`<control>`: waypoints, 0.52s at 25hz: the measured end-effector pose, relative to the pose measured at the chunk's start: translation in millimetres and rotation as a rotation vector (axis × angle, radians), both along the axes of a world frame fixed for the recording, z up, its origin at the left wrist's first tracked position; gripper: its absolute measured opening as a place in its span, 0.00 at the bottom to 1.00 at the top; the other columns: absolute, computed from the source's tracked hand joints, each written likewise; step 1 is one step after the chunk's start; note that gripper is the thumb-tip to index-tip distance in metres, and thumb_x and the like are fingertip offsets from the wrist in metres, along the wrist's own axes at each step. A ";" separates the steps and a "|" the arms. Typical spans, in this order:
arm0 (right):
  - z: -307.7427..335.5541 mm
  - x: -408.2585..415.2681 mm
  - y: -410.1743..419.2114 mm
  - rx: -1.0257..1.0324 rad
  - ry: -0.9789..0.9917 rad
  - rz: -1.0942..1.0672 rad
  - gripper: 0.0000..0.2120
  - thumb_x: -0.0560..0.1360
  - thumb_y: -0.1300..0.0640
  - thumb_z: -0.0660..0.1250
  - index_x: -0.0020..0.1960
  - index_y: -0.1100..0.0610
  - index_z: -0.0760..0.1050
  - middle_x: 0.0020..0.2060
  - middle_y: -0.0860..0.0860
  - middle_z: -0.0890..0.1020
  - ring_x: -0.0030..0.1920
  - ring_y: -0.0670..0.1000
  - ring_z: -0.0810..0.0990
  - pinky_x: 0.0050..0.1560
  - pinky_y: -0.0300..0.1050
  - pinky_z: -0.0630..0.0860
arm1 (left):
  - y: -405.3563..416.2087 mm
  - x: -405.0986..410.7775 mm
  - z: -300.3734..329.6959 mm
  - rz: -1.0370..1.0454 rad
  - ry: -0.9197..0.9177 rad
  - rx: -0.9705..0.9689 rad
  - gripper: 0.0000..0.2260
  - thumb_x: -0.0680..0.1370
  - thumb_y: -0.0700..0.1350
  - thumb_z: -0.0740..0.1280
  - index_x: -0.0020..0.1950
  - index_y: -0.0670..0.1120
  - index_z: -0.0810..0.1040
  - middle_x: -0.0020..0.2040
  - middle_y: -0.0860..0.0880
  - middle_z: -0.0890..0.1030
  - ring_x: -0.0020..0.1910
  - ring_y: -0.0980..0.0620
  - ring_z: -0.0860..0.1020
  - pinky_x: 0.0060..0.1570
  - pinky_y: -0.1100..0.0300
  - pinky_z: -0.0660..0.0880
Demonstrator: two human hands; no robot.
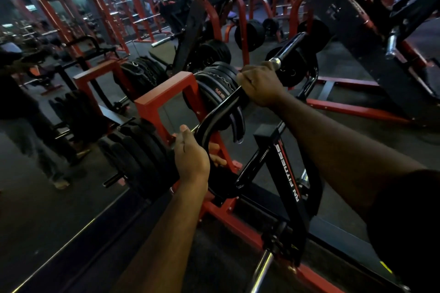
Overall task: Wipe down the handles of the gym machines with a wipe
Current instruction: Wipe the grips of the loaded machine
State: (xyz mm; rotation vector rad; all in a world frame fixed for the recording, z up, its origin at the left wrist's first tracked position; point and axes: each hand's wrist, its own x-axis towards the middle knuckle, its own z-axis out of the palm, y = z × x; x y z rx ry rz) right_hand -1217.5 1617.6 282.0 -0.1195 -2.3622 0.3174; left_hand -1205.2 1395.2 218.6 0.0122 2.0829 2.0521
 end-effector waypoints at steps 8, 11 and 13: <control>-43.2 31.9 -142.4 -0.852 0.350 0.044 0.21 0.83 0.59 0.55 0.75 0.63 0.62 0.76 0.55 0.58 0.77 0.49 0.57 0.74 0.36 0.57 | -5.1 10.7 22.6 0.022 0.052 0.081 0.25 0.84 0.58 0.51 0.78 0.48 0.63 0.76 0.44 0.66 0.75 0.45 0.65 0.66 0.58 0.63; 8.5 14.8 -108.2 -1.407 0.452 -0.116 0.20 0.82 0.65 0.53 0.71 0.73 0.60 0.71 0.68 0.65 0.70 0.64 0.67 0.64 0.45 0.69 | -6.1 9.2 19.9 -0.021 0.038 0.080 0.24 0.84 0.60 0.51 0.77 0.51 0.63 0.65 0.38 0.78 0.60 0.39 0.80 0.51 0.52 0.78; 30.1 5.5 -77.5 -1.742 0.503 -0.209 0.18 0.82 0.63 0.54 0.68 0.70 0.67 0.62 0.66 0.76 0.60 0.63 0.77 0.43 0.38 0.76 | -6.9 9.7 21.0 -0.026 0.037 0.060 0.23 0.83 0.61 0.51 0.75 0.52 0.65 0.54 0.39 0.82 0.43 0.42 0.84 0.35 0.54 0.80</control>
